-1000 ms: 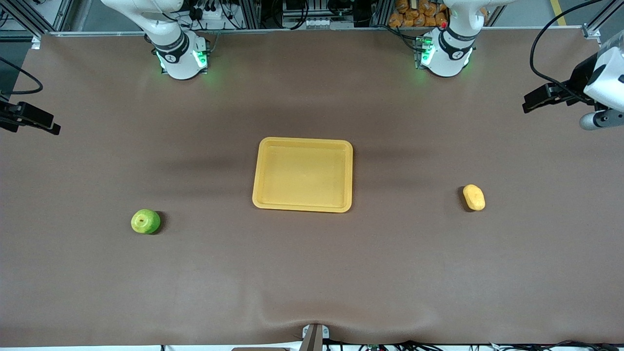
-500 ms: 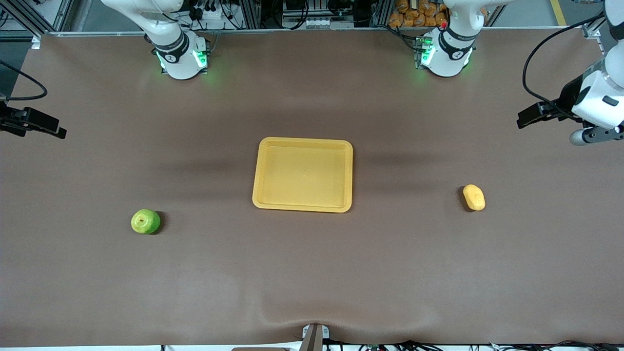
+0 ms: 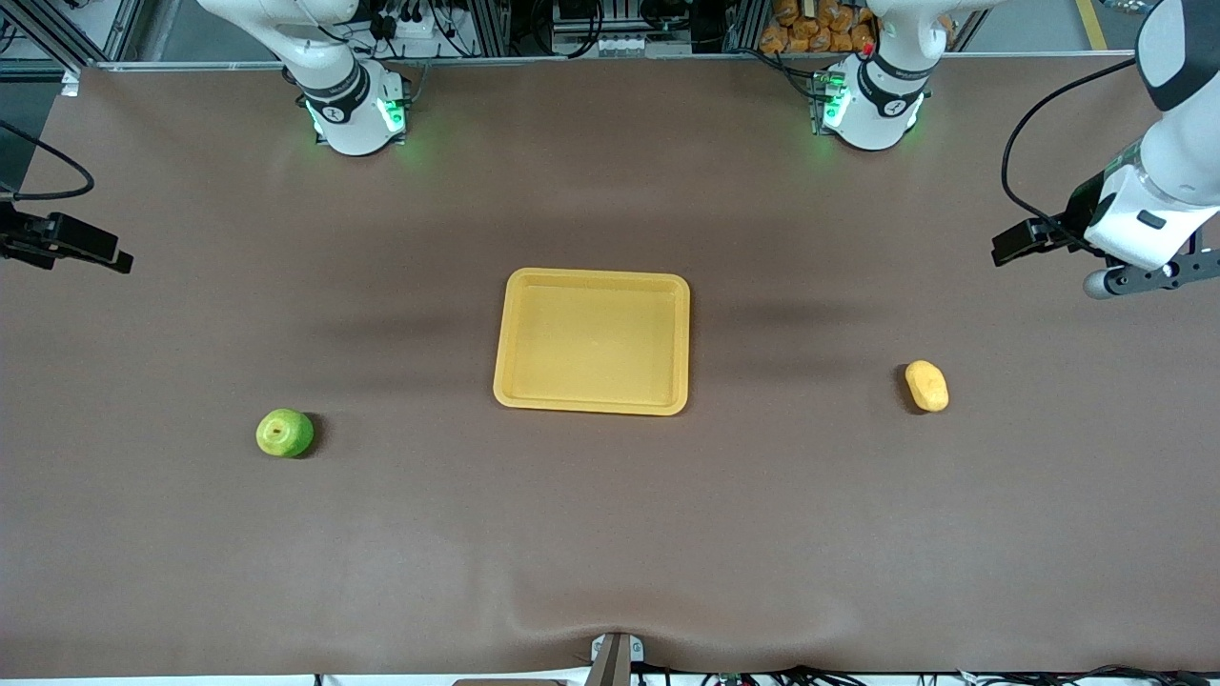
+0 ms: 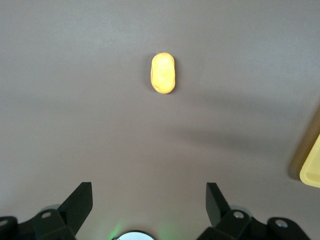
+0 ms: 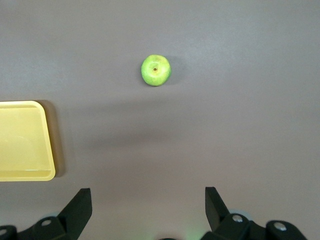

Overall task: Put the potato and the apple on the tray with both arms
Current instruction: 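Reach the right gripper to the apple while the left gripper reaches the potato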

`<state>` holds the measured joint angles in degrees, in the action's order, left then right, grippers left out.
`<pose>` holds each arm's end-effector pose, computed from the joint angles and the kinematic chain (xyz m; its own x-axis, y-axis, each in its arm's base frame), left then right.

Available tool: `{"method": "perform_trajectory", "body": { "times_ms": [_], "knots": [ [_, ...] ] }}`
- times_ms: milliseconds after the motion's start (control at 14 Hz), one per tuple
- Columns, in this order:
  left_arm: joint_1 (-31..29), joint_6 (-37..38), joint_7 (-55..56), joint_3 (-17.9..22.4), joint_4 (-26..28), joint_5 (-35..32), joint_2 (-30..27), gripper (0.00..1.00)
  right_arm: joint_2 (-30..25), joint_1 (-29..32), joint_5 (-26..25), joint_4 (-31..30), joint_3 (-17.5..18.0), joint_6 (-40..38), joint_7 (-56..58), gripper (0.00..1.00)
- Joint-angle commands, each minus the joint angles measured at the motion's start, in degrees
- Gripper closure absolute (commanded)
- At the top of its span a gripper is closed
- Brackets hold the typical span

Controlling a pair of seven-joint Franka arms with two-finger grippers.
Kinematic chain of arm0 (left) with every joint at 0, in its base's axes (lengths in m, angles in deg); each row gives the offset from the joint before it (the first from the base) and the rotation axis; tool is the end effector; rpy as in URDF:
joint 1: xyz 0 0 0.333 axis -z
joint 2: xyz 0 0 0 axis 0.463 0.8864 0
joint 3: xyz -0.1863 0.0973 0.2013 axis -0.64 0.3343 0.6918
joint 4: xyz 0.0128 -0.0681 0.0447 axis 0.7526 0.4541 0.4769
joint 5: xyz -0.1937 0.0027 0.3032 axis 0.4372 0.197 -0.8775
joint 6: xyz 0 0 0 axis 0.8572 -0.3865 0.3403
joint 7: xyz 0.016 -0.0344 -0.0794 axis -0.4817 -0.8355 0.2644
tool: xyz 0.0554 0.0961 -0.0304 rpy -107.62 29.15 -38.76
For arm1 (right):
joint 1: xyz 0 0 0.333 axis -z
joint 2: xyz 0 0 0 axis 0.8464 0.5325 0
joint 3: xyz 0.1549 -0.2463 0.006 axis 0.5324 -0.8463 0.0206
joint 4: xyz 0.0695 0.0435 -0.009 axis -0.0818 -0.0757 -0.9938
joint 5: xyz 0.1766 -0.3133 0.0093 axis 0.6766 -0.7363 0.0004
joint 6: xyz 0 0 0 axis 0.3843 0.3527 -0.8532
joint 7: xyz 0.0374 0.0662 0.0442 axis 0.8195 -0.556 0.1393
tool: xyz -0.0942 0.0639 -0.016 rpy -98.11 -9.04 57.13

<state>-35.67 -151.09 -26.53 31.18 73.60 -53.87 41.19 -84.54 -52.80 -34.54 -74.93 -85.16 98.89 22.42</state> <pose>0.4943 -0.0147 0.5068 0.9821 0.1746 -0.0704 0.1685 -0.9821 -0.0847 0.5261 -0.0520 0.5779 0.9903 -0.0876 -0.1074 -0.0941 -0.9939 -0.0576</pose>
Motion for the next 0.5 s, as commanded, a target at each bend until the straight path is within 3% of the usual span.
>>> {"method": "perform_trajectory", "body": {
  "times_ms": [0,429],
  "knots": [
    [-0.96,-5.31,-0.34,0.04,5.57,0.34,-2.17,0.0,1.26,0.69,0.84,1.55,0.48,-0.39,-0.61,0.0],
    [-2.11,-12.09,-0.34,0.04,11.82,0.34,-1.55,0.0,8.63,0.86,0.4,1.99,0.48,0.22,-0.08,0.0]
  ]
}}
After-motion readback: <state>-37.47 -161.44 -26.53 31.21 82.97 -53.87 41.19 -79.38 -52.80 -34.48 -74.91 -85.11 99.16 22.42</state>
